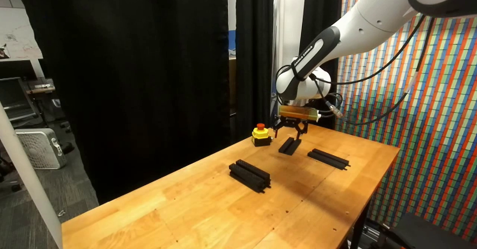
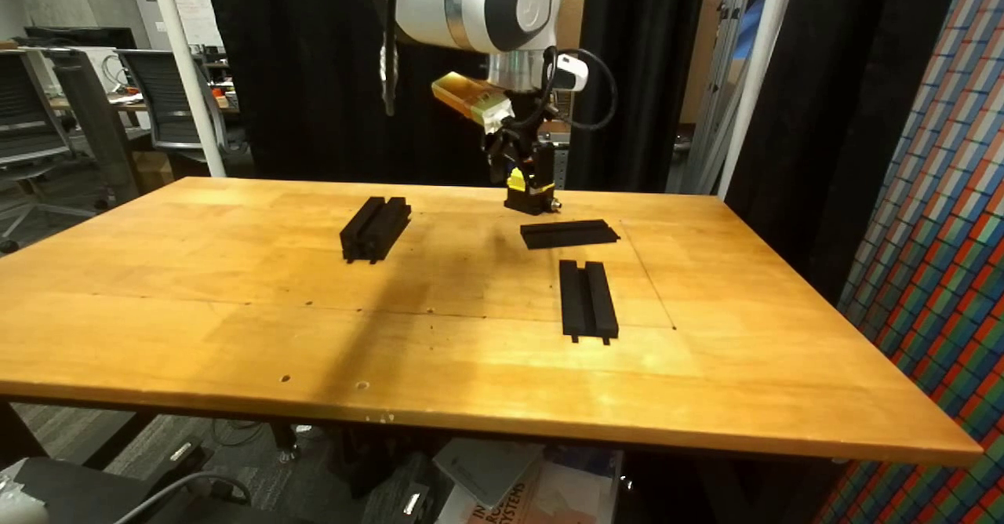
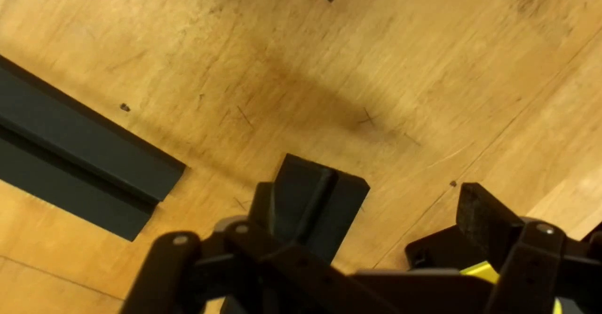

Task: Arrange the black objects together

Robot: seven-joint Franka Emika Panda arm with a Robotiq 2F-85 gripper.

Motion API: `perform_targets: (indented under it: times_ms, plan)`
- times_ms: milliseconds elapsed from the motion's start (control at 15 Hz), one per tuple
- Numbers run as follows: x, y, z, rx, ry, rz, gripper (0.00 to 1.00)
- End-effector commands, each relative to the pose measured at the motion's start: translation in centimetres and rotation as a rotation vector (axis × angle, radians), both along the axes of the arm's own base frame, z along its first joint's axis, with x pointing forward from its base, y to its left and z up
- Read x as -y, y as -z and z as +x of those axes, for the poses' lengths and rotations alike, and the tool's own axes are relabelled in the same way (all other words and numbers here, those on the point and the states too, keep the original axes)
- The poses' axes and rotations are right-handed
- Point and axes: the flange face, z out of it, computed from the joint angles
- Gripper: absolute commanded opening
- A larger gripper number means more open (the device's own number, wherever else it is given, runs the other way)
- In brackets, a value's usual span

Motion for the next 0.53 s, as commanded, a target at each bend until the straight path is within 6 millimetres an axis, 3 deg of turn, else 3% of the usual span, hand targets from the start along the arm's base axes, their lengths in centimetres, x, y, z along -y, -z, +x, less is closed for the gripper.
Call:
perform_targets:
  times_ms: [0, 467]
  plan:
    - [1.4, 1.8, 2.8, 0.047, 0.189, -0.019, 1.0]
    - [4.2, 5.5, 5.5, 0.029, 0.395, -0.087, 1.0]
